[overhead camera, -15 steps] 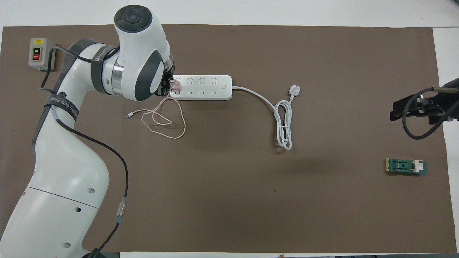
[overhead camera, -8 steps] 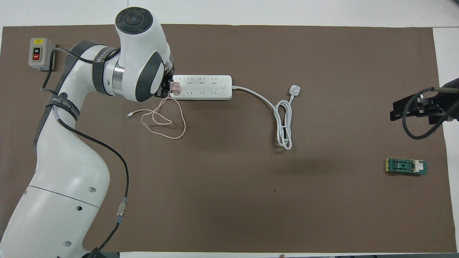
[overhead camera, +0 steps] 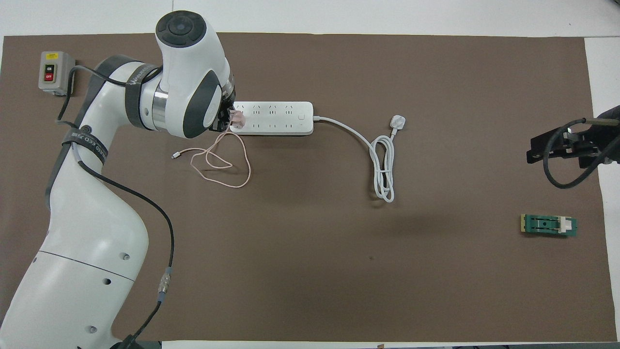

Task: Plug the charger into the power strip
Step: 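Press the pink charger firmly into the strip socket with the left gripper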

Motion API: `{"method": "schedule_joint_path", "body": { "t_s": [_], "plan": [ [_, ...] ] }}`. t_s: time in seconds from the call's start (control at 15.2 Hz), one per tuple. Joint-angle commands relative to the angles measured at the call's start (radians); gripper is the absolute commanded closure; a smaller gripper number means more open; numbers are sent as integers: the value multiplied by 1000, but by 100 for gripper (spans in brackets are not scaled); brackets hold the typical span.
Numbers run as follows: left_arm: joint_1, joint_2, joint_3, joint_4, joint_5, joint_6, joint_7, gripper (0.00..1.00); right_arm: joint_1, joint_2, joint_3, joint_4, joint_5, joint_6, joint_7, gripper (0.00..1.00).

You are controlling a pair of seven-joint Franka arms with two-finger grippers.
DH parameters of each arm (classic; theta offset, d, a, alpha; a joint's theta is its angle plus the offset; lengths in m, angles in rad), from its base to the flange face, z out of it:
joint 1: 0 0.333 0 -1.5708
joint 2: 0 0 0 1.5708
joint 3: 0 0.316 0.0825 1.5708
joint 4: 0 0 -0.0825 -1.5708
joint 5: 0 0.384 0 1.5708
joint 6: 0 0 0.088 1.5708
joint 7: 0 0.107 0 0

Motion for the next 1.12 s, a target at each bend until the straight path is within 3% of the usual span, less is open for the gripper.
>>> {"method": "schedule_joint_path", "body": {
  "t_s": [0.0,1.05],
  "plan": [
    [-12,-18,4,-72,0,19,7,100,-8,-14,4,-9,-19,-4,-22,0],
    [-41,2,5,-104,3,76,2,100,-8,-14,4,-9,-19,-4,-22,0]
  ]
}}
